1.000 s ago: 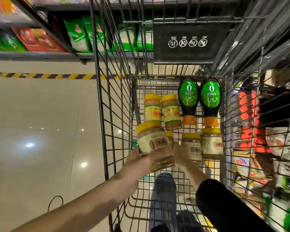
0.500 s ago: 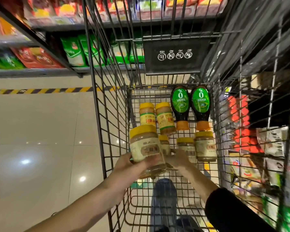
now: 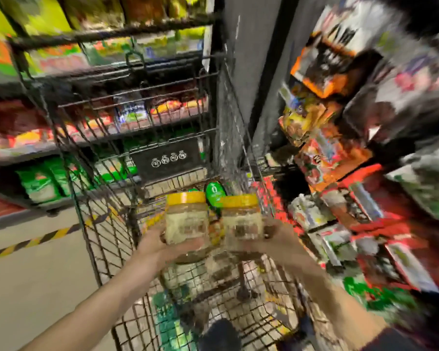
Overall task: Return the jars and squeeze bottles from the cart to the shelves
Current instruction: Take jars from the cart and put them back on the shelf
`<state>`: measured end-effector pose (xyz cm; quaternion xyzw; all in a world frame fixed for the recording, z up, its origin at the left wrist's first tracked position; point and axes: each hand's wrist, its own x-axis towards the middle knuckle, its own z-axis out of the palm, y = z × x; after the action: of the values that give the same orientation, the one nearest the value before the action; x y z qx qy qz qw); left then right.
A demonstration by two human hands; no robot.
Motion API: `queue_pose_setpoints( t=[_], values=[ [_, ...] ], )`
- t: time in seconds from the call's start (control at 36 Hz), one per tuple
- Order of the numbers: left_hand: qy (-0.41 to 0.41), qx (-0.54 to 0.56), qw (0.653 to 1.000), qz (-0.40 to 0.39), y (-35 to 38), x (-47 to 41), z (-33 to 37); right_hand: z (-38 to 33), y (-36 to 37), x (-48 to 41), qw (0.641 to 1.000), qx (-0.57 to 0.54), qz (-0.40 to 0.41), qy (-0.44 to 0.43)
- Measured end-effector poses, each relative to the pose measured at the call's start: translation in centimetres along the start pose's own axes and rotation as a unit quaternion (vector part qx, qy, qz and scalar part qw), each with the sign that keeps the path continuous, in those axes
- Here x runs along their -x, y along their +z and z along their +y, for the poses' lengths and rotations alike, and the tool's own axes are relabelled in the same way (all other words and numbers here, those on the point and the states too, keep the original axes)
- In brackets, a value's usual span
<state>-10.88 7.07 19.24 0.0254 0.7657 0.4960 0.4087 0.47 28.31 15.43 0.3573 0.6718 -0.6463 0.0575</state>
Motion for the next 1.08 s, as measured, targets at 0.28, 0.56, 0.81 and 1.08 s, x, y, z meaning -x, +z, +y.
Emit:
queue_pose_setpoints(
  t=[0.28, 0.56, 0.81, 1.08],
  values=[
    [0.185, -0.071, 0.97, -0.139, 11.7, 6.8, 7.0, 0.3, -10.6, 18.3, 0.969, -0.104, 0.19, -0.116],
    [0.286, -0.102, 0.894, -0.328, 24.7, 24.1, 5.5, 9.5, -13.0, 45.0, 0.868, -0.113, 0.456, -0.164],
    [0.324, -0.157, 0.799, -0.482, 35.0, 39.6, 1.6, 15.2, -10.1, 65.3, 0.757, -0.139, 0.618, -0.161],
    [0.36, -0.197, 0.655, -0.634, 45.8, 54.0, -2.0, 21.2, -7.9, 80.0, 0.622, -0.136, 0.758, -0.143]
  ],
)
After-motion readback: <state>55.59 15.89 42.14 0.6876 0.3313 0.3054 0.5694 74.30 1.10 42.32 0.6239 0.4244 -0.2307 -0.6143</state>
